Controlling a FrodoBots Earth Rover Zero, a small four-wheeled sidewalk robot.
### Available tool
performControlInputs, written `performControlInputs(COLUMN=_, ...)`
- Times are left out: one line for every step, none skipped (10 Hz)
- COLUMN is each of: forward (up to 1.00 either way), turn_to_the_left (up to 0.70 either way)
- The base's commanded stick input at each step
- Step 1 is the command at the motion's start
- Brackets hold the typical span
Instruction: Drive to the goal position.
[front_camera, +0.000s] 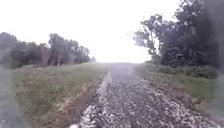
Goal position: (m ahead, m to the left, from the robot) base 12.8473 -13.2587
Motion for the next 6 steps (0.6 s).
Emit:
performControlInputs(forward=0.7, turn_to_the_left=0.0)
performControlInputs(forward=0.7, turn_to_the_left=0.0)
performControlInputs(forward=0.7, turn_to_the_left=0.0)
performControlInputs(forward=0.7, turn_to_the_left=0.0)
performControlInputs(forward=0.7, turn_to_the_left=0.0)
performControlInputs(forward=0.7, turn_to_the_left=0.0)
